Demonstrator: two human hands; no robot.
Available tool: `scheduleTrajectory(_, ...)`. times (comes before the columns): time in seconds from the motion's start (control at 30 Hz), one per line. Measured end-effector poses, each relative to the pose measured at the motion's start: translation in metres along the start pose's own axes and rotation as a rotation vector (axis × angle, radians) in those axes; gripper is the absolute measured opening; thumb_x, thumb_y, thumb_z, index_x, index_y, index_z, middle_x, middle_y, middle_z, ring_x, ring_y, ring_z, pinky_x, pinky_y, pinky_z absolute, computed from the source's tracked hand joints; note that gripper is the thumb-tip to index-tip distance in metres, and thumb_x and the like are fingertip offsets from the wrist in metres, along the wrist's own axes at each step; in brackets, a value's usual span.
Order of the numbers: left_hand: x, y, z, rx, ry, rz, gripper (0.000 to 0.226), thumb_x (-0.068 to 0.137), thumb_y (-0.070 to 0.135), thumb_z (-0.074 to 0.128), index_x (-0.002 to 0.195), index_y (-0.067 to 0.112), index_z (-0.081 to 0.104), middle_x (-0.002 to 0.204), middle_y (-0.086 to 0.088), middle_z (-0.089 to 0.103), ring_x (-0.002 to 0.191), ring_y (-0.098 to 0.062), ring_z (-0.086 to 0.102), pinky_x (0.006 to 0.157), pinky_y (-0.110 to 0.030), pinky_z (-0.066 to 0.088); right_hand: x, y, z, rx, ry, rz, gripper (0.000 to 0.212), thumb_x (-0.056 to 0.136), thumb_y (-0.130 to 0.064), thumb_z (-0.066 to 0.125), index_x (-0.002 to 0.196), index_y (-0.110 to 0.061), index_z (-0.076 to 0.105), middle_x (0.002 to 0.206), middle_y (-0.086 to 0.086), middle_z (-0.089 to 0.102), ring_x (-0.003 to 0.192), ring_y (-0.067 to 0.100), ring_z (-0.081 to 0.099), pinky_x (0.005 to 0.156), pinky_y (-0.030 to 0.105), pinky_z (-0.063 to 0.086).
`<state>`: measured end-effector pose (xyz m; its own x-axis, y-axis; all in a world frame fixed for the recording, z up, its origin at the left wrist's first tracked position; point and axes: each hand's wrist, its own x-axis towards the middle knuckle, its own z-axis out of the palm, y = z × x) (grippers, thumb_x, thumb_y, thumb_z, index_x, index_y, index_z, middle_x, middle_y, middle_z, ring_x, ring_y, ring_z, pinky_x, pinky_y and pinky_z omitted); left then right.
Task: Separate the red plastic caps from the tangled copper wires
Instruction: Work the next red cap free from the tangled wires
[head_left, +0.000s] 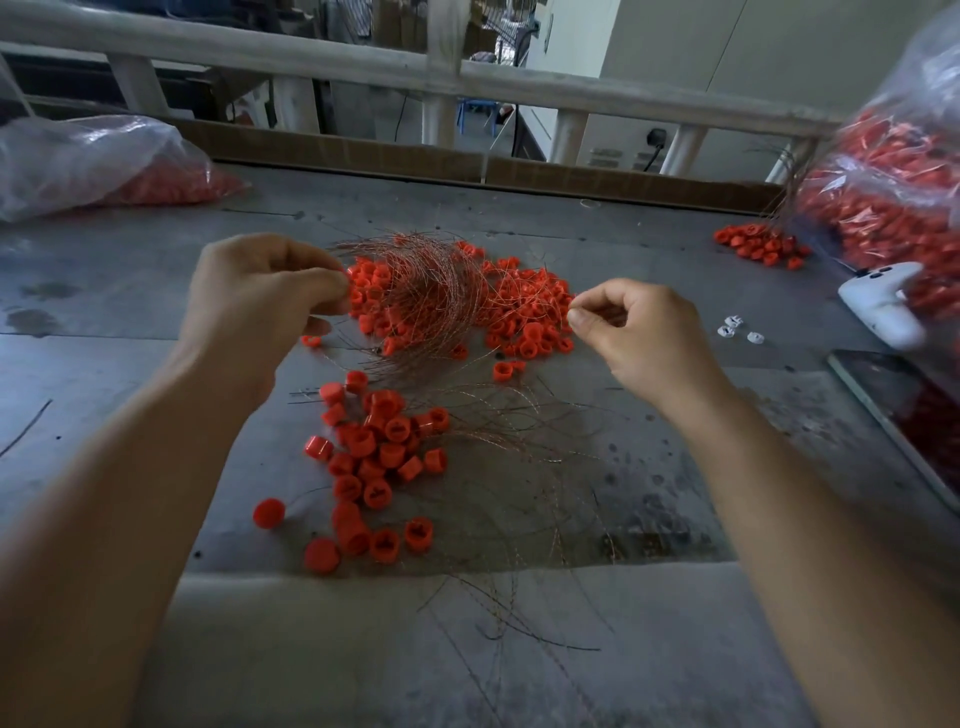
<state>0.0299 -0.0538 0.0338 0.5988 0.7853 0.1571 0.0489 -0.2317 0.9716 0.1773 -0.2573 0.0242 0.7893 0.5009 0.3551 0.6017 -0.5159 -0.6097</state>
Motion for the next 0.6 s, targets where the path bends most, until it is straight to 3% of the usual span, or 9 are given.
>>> scheduleTrajectory(0.07,-0.006,0.004,0.004,-0.063,-0.054,0.009,0.020,0.077,-0.002,0.066,0.071,0.016,0.063,0.064,-0.001,0.065,0.056,-0.007,0.064,0.050,-0.014,0.051,0.001,0.000,0.006,0.014,-0.051,-0.014,0.021,0.087,-0.018,0.061,0.108,-0.016,0.065,0.096,-0.005,0.063,0.081,0.001,0.054,0.069,0.005,0.035)
scheduleTrajectory(0.17,-0.015,0.007,0.013,-0.063,-0.126,0.050,0.021,0.075,-0.001,0.068,0.074,0.019,0.064,0.054,0.005,0.066,0.052,-0.003,0.062,0.046,-0.011,0.046,0.005,-0.001,0.015,0.047,-0.131,-0.044,0.036,0.091,-0.020,0.056,0.127,-0.019,0.053,0.132,0.000,0.049,0.118,0.009,0.044,0.094,0.016,0.029)
scheduleTrajectory(0.27,-0.021,0.007,0.018,-0.002,-0.185,0.091,0.023,0.075,0.004,0.071,0.072,0.026,0.066,0.060,0.007,0.069,0.059,-0.010,0.063,0.051,-0.013,0.049,0.011,0.000,0.021,0.088,-0.229,-0.047,0.043,0.093,-0.020,0.052,0.135,-0.017,0.044,0.146,0.000,0.034,0.134,0.011,0.028,0.102,0.017,0.017)
scheduleTrajectory(0.37,-0.023,0.006,0.021,0.056,-0.222,0.121,0.024,0.075,0.008,0.071,0.071,0.032,0.068,0.067,0.007,0.070,0.070,-0.021,0.066,0.062,-0.026,0.053,0.013,0.001,0.025,0.124,-0.269,-0.053,0.045,0.095,-0.018,0.049,0.137,-0.010,0.039,0.147,0.002,0.033,0.135,0.010,0.025,0.103,0.014,0.015)
scheduleTrajectory(0.47,-0.025,0.005,0.024,0.067,-0.249,0.148,0.028,0.077,0.007,0.070,0.070,0.034,0.067,0.065,0.012,0.069,0.064,-0.009,0.064,0.056,-0.016,0.052,0.011,0.000,0.021,0.231,-0.124,-0.056,0.041,0.094,-0.020,0.051,0.133,-0.011,0.046,0.138,-0.002,0.045,0.127,0.005,0.037,0.104,0.015,0.025)
scheduleTrajectory(0.6,-0.027,0.005,0.025,0.067,-0.275,0.173,0.025,0.077,0.005,0.069,0.073,0.030,0.067,0.064,0.012,0.069,0.056,0.000,0.061,0.053,-0.011,0.049,0.007,-0.007,0.006,0.549,0.122,-0.047,0.027,0.092,-0.015,0.053,0.118,-0.020,0.055,0.114,-0.011,0.058,0.105,-0.008,0.053,0.092,0.012,0.040)
